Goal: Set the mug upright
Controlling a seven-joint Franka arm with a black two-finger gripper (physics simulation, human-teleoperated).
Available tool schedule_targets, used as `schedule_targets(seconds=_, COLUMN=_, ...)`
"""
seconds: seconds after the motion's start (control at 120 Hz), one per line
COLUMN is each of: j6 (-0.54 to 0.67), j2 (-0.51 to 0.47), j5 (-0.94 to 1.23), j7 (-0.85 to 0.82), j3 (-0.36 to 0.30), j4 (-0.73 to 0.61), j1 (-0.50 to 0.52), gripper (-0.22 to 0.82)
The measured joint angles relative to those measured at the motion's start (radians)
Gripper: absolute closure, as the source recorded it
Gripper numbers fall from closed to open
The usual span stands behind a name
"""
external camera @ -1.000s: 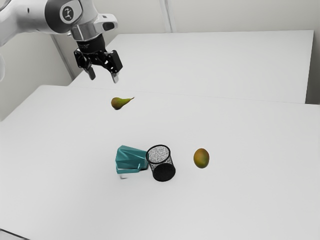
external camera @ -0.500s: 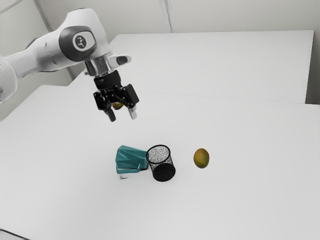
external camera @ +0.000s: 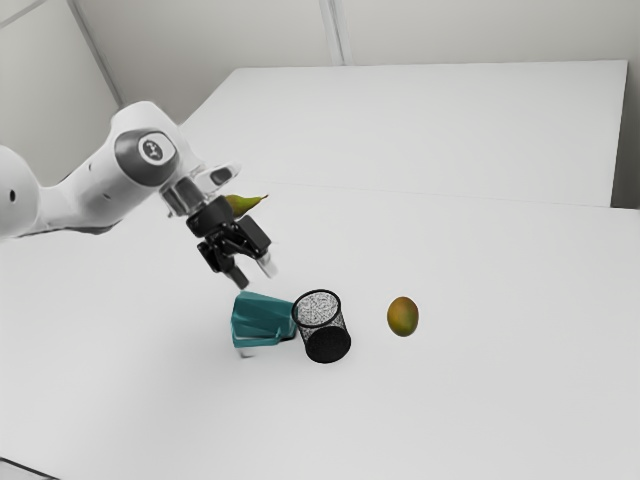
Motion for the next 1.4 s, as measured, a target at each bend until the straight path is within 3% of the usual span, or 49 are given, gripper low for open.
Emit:
schedule_targets(seconds=0.483, j6=0.101, j2=0.059, j5=-0.111, j7=0.311, j3=-0.002, j4=-0.094, j1=0.311, gripper=0.00)
schedule_targets(seconds=0.733, j6=0.105, j2=0.079, j5=-0.158, j7=0.420, j3=-0.003, j4=-0.135, j1=0.264, gripper=0.00)
schedule_targets(seconds=1.4, j6=0.153, j2=0.185, j5=-0.375, j7=0.574, j3=-0.035, j4=-0.134, j1=0.265, gripper=0.00)
